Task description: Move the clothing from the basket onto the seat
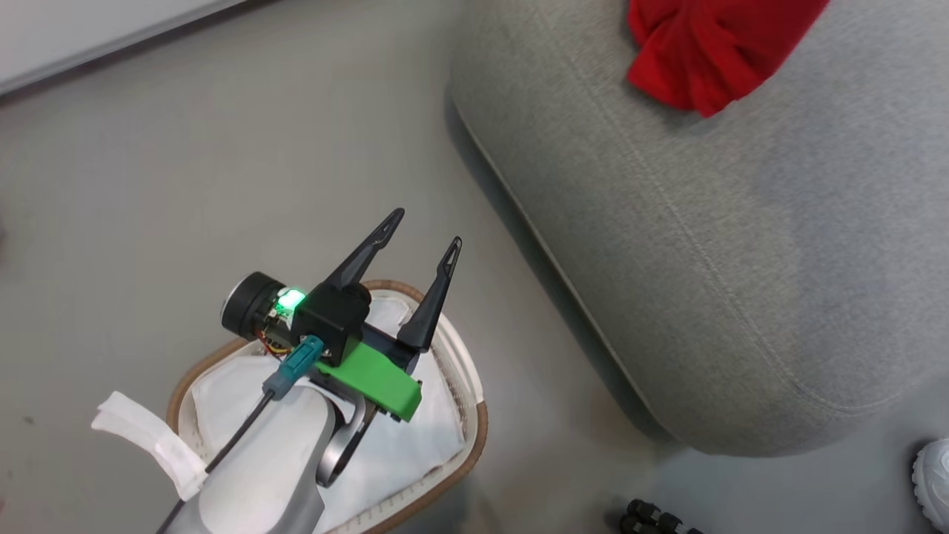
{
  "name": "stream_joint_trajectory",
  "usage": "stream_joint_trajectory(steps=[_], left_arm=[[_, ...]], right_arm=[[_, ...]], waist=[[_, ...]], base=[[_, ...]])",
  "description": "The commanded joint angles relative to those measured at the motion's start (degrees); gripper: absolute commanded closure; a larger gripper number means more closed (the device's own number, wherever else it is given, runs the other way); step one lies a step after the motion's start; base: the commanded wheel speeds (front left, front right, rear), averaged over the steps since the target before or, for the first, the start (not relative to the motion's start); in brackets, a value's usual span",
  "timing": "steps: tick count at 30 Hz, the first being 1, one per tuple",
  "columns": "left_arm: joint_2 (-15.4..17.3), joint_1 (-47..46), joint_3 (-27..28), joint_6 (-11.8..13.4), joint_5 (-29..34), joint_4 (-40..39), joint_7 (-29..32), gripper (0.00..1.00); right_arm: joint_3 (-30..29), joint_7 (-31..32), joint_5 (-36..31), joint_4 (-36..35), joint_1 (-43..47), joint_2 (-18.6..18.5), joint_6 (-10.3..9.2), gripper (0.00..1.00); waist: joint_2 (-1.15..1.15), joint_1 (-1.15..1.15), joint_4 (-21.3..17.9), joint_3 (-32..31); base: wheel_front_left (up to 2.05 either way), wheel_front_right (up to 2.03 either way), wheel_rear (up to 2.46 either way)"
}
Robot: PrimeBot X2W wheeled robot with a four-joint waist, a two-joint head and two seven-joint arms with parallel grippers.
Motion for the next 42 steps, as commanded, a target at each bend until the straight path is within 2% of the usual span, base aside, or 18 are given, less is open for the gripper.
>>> stream_joint_trajectory(steps=[1, 6, 16, 20, 26, 27, 28, 30, 31, 42], left_arm=[[0.55, -1.59, 0.07, -0.18, 0.49, -0.32, -0.04, 0.00], [0.97, -3.54, -0.11, -0.18, 1.41, -1.25, -0.04, 0.00], [0.95, -5.80, -0.65, -0.18, 2.58, -2.41, -0.04, 0.00], [1.39, -6.16, -0.85, -0.18, 2.68, -2.39, -0.04, 0.00], [1.70, -6.16, -1.30, -0.18, 2.31, -1.74, -0.04, 0.00], [1.63, -6.10, -1.34, -0.18, 2.21, -1.67, -0.04, 0.00], [1.53, -5.95, -1.38, -0.18, 2.08, -1.55, -0.04, 0.00], [1.36, -5.51, -1.35, -0.18, 1.87, -1.33, -0.04, 0.00], [1.26, -5.26, -1.33, -0.18, 1.69, -1.27, -0.04, 0.00], [-1.08, -2.11, 0.81, -0.18, 0.00, -1.06, -0.04, 0.00]], right_arm=[[-0.41, -0.14, -0.08, 1.11, -0.70, -1.03, -0.06, 1.00], [-3.04, -0.14, -0.91, 6.82, 0.47, -1.67, -0.07, 1.00], [-9.42, -0.14, -2.70, 18.34, 4.46, 3.74, -0.07, 1.00], [-10.58, -0.14, -3.36, 19.60, 5.51, 5.61, -0.06, 1.00], [-11.30, -0.14, -4.13, 18.50, 6.86, 6.54, -0.06, 0.98], [-11.43, -0.14, -4.27, 18.17, 7.17, 6.71, -0.06, 0.71], [-11.62, -0.14, -4.55, 17.59, 7.67, 6.90, -0.06, 0.55], [-11.78, -0.14, -4.86, 16.62, 8.77, 7.19, -0.06, 0.11], [-11.77, -0.14, -5.02, 16.12, 9.37, 7.26, -0.06, 0.00], [-8.72, -0.14, -5.77, 10.36, 16.36, 6.67, -0.06, 0.00]], waist=[[0.00, 0.00, 4.28, 5.03], [0.00, 0.00, 6.27, 9.01], [0.00, 0.00, 7.71, 13.87], [0.00, 0.00, 7.13, 14.56], [0.00, 0.00, 6.11, 14.09], [0.00, 0.00, 6.01, 13.86], [0.00, 0.00, 5.89, 13.45], [0.00, 0.00, 5.69, 12.57], [0.00, 0.00, 5.62, 12.12], [0.00, 0.00, 6.50, 2.69]], base=[[0.00, 0.00, 0.00], [0.00, 0.00, 0.00], [0.00, 0.00, 0.00], [0.00, 0.00, 0.00], [0.00, 0.00, 0.00], [0.00, 0.00, 0.00], [0.00, 0.00, 0.00], [0.00, 0.00, 0.00], [0.00, 0.00, 0.00], [0.00, 0.00, 0.00]])
